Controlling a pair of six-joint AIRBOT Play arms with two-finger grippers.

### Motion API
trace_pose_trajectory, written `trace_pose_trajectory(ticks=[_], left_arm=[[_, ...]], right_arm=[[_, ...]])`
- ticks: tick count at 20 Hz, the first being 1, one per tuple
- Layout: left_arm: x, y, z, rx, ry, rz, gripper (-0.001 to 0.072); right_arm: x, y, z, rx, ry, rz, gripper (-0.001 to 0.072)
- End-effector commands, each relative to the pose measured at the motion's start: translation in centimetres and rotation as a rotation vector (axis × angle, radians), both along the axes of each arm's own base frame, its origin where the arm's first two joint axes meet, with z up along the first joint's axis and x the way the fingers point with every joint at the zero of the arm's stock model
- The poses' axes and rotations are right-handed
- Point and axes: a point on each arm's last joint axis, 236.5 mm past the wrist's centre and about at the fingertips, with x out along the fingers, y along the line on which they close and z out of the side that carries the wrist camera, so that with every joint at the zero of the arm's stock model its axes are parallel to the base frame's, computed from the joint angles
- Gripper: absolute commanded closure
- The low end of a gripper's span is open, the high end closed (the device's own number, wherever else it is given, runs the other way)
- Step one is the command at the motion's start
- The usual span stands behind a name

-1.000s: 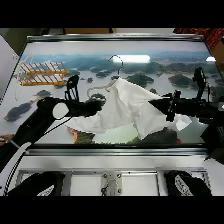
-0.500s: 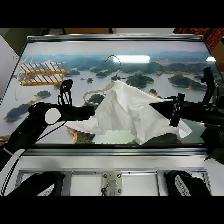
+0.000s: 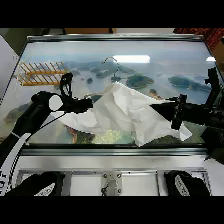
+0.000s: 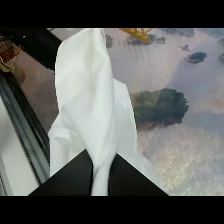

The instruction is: Fold the clothes and pants, and hang the long-sleeved shirts on hangers.

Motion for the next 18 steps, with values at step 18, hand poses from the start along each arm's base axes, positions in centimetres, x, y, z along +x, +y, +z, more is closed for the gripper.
trace_pose_trajectory(ticks=[18], left_arm=[[2.1,4.0,0.0,0.030,-0.024,0.057,0.0695]], right_arm=[[-0.4,0.8,2.4,0.127,0.036,0.009,0.0698]])
